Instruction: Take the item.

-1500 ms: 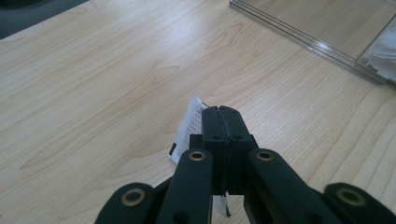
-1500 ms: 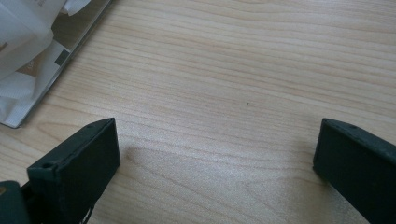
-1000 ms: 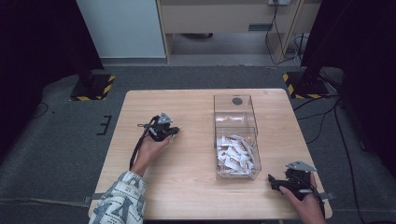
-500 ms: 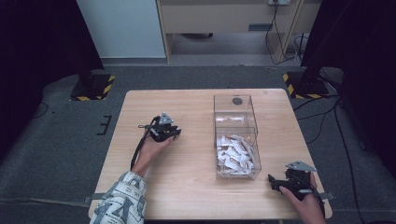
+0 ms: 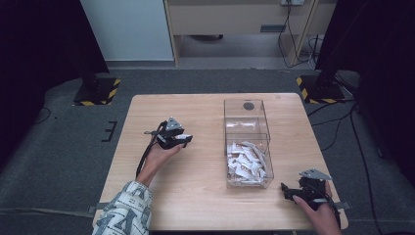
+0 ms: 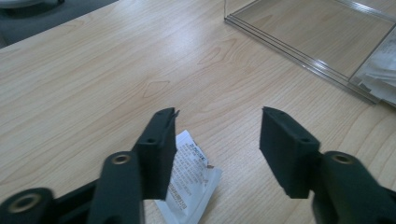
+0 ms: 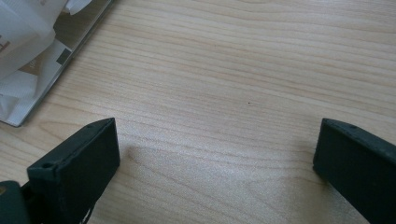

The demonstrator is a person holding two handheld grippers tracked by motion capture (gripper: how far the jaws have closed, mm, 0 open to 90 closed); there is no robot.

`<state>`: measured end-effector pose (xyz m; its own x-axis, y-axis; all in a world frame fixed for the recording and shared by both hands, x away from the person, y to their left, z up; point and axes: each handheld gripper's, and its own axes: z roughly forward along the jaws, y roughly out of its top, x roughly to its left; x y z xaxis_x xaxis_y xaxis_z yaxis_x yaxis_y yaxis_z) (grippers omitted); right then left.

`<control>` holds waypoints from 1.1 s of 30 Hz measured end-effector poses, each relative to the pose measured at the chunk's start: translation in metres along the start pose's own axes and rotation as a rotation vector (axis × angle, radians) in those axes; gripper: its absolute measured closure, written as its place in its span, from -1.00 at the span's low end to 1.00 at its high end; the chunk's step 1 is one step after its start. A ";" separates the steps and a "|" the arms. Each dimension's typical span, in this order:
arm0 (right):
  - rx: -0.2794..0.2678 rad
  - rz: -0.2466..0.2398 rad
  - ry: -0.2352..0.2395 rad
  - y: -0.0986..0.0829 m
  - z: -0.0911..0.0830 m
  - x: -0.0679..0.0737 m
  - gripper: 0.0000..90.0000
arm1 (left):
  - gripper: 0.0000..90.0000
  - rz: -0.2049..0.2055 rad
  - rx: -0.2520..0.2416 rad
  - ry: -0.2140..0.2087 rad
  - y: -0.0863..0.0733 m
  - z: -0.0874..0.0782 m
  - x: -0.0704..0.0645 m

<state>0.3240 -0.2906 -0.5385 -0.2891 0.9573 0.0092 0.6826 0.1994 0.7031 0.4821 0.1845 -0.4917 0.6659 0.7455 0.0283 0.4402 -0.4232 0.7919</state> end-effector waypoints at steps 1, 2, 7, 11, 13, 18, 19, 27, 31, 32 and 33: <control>0.000 0.000 0.000 0.000 0.000 0.000 -0.98 | -0.18 -0.001 -0.001 0.001 0.001 0.000 -0.001; 0.000 0.000 0.000 0.000 0.000 0.000 -0.98 | -0.29 -0.005 -0.004 -0.002 0.001 -0.001 -0.002; 0.000 0.000 0.000 0.000 0.000 0.000 -0.98 | -0.51 0.002 -0.014 -0.025 0.005 -0.004 -0.008; 0.000 0.000 0.000 0.000 0.000 0.000 -0.98 | -0.60 0.006 -0.037 -0.065 0.008 -0.008 -0.012; 0.000 0.000 0.001 0.000 0.000 0.000 -0.98 | -0.61 0.003 -0.042 -0.079 0.010 -0.010 -0.015; 0.000 0.000 0.001 0.000 0.000 0.000 -0.98 | -0.67 0.016 -0.044 -0.096 0.015 -0.015 -0.024; 0.000 0.000 0.000 0.000 0.000 0.000 -0.98 | -0.68 0.023 -0.043 -0.102 0.015 -0.016 -0.026; -0.001 0.000 0.001 0.000 0.000 0.000 -0.98 | -0.77 0.047 -0.027 -0.124 0.015 -0.026 -0.038; 0.000 0.000 0.000 0.000 0.000 0.000 -0.98 | -0.80 0.050 -0.012 -0.122 0.010 -0.030 -0.040; 0.000 0.000 0.001 0.000 0.000 0.000 -0.98 | -0.81 0.050 -0.006 -0.121 0.008 -0.031 -0.041; 0.000 0.000 0.001 0.000 0.000 0.000 -0.98 | -0.83 0.056 0.002 -0.121 0.007 -0.031 -0.041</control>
<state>0.3240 -0.2906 -0.5386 -0.2894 0.9572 0.0097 0.6824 0.1992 0.7033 0.4391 0.1673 -0.4685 0.7575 0.6529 -0.0013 0.4010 -0.4638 0.7900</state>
